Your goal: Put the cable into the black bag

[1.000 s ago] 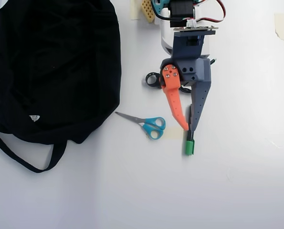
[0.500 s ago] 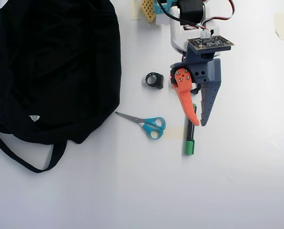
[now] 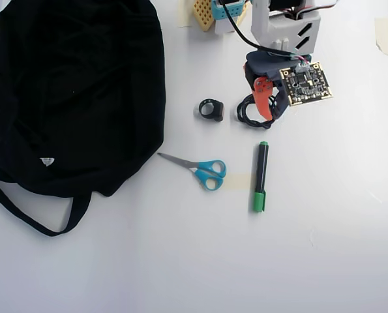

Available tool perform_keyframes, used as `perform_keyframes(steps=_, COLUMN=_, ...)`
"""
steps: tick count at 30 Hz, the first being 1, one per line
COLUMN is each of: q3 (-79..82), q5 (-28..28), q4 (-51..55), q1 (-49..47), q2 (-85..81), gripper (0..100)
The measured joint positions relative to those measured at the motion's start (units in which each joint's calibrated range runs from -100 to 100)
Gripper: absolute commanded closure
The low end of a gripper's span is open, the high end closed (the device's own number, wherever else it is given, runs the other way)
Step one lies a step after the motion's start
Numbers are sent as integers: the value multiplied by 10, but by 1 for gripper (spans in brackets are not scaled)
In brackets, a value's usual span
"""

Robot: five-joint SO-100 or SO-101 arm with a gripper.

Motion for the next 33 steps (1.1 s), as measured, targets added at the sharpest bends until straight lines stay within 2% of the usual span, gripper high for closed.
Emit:
perform_keyframes(steps=14, q3=0, q5=0, q4=175, q1=-1, q2=0, gripper=98)
perform_keyframes(steps=33, q3=-1, q5=3, q4=190, q1=-13, q2=0, gripper=98)
